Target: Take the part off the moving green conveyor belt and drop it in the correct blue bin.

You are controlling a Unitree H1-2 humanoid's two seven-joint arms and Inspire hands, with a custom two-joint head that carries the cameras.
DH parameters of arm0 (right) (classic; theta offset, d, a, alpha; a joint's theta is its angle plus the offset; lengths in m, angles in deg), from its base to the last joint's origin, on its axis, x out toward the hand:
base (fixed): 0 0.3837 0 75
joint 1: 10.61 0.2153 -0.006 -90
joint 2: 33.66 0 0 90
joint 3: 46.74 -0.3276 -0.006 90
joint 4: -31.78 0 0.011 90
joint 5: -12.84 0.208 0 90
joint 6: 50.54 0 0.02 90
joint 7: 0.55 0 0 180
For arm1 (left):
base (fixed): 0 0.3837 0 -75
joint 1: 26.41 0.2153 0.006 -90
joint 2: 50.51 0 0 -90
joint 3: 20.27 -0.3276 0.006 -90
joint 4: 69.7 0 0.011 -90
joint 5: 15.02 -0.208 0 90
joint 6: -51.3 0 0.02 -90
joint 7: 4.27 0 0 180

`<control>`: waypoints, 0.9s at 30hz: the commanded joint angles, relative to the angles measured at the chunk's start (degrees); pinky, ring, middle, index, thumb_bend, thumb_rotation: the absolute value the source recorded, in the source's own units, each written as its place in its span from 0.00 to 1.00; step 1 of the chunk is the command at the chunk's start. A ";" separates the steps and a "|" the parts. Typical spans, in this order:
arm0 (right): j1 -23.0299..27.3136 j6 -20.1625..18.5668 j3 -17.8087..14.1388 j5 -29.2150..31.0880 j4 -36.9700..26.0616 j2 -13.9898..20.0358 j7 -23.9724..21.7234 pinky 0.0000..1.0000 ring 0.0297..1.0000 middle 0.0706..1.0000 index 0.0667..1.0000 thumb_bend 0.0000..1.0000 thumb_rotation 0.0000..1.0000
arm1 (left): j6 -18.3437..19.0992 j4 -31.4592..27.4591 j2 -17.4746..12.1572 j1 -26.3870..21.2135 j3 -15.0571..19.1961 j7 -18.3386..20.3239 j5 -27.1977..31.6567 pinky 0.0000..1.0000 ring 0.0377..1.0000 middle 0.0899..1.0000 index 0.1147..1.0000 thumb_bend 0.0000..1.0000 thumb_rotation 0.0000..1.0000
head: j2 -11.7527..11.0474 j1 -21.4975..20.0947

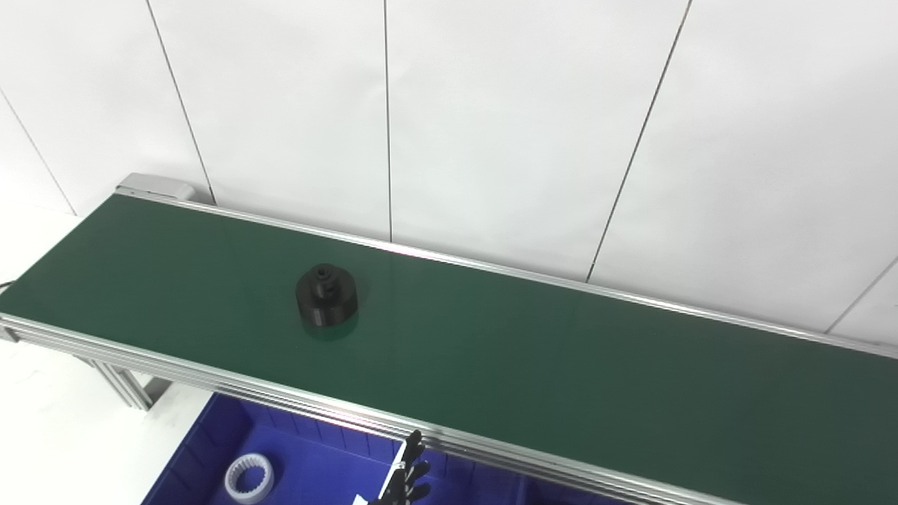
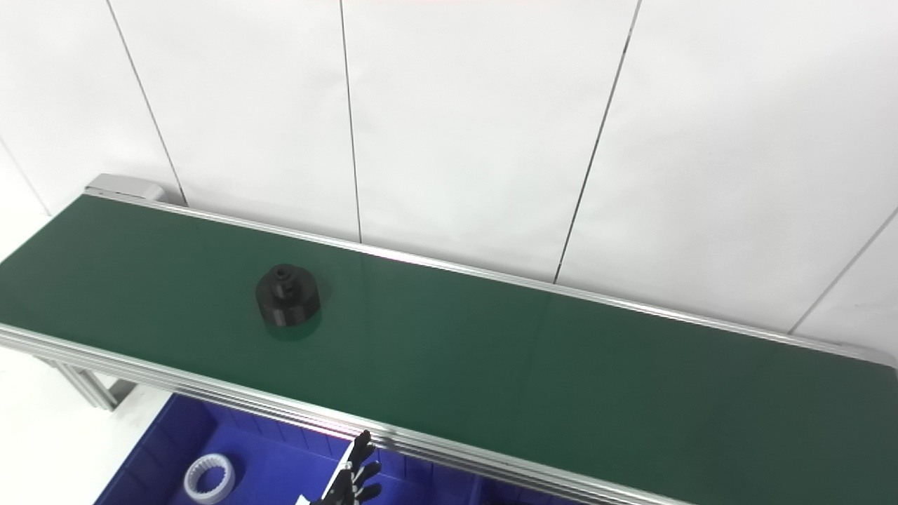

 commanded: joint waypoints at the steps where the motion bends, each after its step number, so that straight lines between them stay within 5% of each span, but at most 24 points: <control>1: 0.70 4.43 0.49 -3.06 -4.10 0.72 0.57 0.76 0.89 1.00 1.00 0.76 0.48 | -0.53 -0.51 4.24 -2.16 -2.51 0.28 0.04 0.89 0.95 1.00 1.00 0.63 0.59 | 0.45 -0.92; 5: 3.37 3.27 1.43 -7.61 -8.69 2.02 0.11 0.72 0.91 1.00 1.00 0.93 0.38 | 0.08 -0.89 3.51 -2.73 -2.05 0.87 0.59 0.88 0.94 0.99 1.00 0.62 0.59 | 1.18 -2.57; 9: 8.75 -1.27 2.12 -14.34 -11.73 3.35 -0.64 0.69 0.90 1.00 1.00 0.95 0.37 | 0.65 -0.78 2.90 -3.40 -1.54 1.26 0.89 0.87 0.94 1.00 1.00 0.63 0.61 | 2.00 -4.14; 18: 25.29 -25.04 4.61 -25.03 -20.85 5.80 -11.32 0.61 0.87 1.00 1.00 0.99 0.22 | 1.09 0.44 1.61 -5.37 -0.70 2.32 1.66 0.88 0.95 1.00 1.00 0.60 0.64 | 3.01 -7.78; 22: 36.53 -33.40 6.97 -29.49 -18.99 6.28 -16.00 0.60 0.86 0.99 0.97 1.00 0.22 | 1.17 1.77 1.61 -6.48 -0.61 2.67 2.32 0.90 0.97 1.00 1.00 0.60 0.64 | 2.62 -8.23; 27: 48.28 -39.45 10.31 -32.17 -12.60 5.74 -19.08 0.58 0.85 0.98 0.97 1.00 0.20 | 0.29 3.69 2.03 -7.53 -0.79 2.12 1.23 0.89 0.96 1.00 1.00 0.59 0.64 | 1.79 -8.27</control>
